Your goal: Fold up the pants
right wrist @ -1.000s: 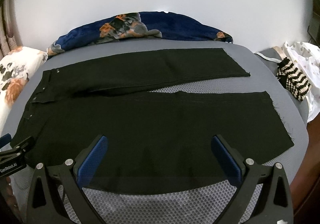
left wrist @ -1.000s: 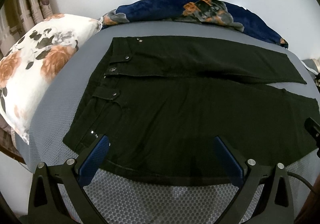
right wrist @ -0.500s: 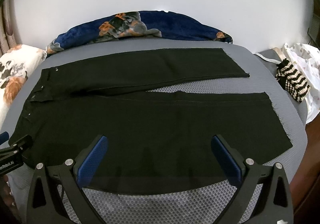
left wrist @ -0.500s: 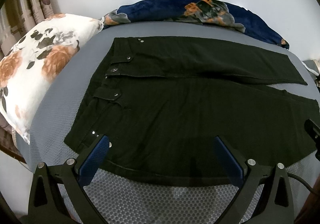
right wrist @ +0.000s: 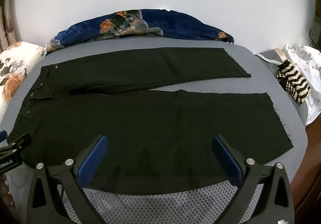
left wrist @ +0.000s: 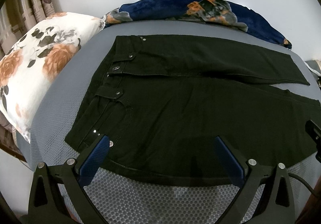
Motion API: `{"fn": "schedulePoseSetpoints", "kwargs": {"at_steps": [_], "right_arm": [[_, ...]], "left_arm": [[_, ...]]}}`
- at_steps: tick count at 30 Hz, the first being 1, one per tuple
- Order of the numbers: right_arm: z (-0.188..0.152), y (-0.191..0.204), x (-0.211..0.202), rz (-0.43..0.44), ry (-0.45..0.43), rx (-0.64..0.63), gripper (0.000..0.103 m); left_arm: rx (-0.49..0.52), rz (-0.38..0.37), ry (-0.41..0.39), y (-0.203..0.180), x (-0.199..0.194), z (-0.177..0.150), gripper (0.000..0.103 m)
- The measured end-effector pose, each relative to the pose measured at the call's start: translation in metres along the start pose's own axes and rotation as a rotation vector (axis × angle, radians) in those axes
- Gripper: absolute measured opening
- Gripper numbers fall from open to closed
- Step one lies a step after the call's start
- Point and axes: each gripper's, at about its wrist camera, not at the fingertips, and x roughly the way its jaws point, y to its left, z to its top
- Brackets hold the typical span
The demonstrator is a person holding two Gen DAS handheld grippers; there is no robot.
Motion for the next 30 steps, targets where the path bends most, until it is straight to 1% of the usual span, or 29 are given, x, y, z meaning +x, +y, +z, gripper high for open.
{"fn": "schedulePoseSetpoints", "kwargs": {"at_steps": [26, 30], "right_arm": [[0.005, 0.004, 0.007, -0.01, 0.015, -0.001, 0.103], [0.008, 0.003, 0.012, -0.003, 0.025, 0.001, 0.103]], "left_arm": [[-0.001, 0.003, -0.002, 0.001, 0.001, -0.001, 0.103], [0.001, 0.0, -0.001, 0.004, 0.004, 0.007, 0.103]]}}
